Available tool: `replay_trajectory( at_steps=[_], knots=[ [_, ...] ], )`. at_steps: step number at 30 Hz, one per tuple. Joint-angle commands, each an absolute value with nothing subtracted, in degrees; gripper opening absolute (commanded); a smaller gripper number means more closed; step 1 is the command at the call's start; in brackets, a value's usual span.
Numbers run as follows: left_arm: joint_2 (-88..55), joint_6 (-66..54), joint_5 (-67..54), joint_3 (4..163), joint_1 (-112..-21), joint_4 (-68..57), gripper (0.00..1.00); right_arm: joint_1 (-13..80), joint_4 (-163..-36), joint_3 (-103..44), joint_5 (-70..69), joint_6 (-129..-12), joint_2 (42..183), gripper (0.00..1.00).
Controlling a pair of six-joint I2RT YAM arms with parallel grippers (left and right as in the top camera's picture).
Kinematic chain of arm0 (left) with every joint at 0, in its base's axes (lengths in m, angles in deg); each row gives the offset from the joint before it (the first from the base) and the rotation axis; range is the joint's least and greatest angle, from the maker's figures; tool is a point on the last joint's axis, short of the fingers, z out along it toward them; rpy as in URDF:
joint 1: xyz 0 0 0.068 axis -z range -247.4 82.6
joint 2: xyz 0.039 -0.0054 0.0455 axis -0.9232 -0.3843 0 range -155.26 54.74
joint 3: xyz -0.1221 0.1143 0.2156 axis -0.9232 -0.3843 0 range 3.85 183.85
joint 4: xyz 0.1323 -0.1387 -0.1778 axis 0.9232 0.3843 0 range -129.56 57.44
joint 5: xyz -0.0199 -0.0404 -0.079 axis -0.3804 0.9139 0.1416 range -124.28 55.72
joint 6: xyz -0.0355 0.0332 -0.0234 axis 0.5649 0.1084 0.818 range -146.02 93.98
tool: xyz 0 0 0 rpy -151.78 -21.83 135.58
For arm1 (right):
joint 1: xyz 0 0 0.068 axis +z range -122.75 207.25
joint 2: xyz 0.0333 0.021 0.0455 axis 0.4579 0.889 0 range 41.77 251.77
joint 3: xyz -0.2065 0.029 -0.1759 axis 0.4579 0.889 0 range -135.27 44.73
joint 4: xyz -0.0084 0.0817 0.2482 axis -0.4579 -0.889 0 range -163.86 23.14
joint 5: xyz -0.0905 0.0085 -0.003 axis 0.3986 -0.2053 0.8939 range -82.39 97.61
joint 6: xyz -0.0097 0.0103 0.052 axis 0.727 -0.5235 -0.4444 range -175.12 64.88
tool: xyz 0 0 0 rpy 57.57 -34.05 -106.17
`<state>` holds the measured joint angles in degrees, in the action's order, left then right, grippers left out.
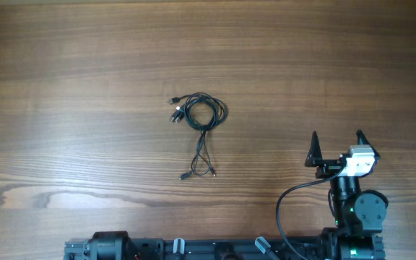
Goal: Untangle cables
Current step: 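Move the left gripper over the black cable bundle and lower it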
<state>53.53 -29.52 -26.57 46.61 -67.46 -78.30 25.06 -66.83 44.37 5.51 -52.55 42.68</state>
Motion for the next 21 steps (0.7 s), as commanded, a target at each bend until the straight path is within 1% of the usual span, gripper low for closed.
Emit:
replay_trajectory(
  at_steps=[1,4,9,11,13,15,17,21],
  knots=[
    [48.00,-28.72,-29.89,52.23,-67.24,-72.20,1.00,25.41,-66.72,44.43,4.98,-53.64,42.20,1.00],
    [39.63,-28.54,-32.25,63.68,-67.24,-57.27,1.00,25.41,-66.72,44.43,4.98,-53.64,42.20,1.00],
    [19.28,-28.02,-37.65,93.60,-67.24,-22.69,1.00,25.41,-66.72,44.43,4.98,-53.66,42.20,1.00],
    [8.81,-25.13,-38.00,108.68,-67.24,-5.91,1.00,25.41,-66.72,44.43,4.98,-53.64,42.20,1.00],
    [-0.24,-22.33,-38.02,120.27,-67.24,6.42,1.00,25.41,-66.72,44.43,4.98,-53.64,42.20,1.00],
    [-5.99,-18.75,-37.94,125.64,-67.24,12.96,1.00,25.41,-66.72,44.43,4.98,-53.64,42.20,1.00],
    [-11.15,-15.27,-36.06,127.79,-67.24,18.81,1.00,25.41,-66.72,44.43,4.98,-53.64,42.20,1.00],
    [-19.32,-15.01,-33.19,127.79,-67.24,28.78,1.00,25.41,-66.72,44.43,4.98,-53.66,42.20,1.00]
  ],
)
